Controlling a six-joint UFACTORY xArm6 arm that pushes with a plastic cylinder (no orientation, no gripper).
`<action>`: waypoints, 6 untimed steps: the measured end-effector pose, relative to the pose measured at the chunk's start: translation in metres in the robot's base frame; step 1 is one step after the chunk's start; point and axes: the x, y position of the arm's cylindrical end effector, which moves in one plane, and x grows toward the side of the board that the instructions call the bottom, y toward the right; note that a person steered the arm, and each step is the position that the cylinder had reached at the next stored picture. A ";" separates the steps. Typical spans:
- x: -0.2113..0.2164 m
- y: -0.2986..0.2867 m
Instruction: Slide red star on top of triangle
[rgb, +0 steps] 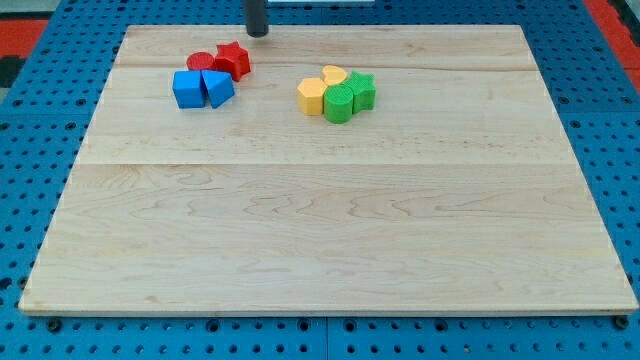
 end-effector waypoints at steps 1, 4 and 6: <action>0.022 -0.039; 0.025 -0.025; 0.081 0.003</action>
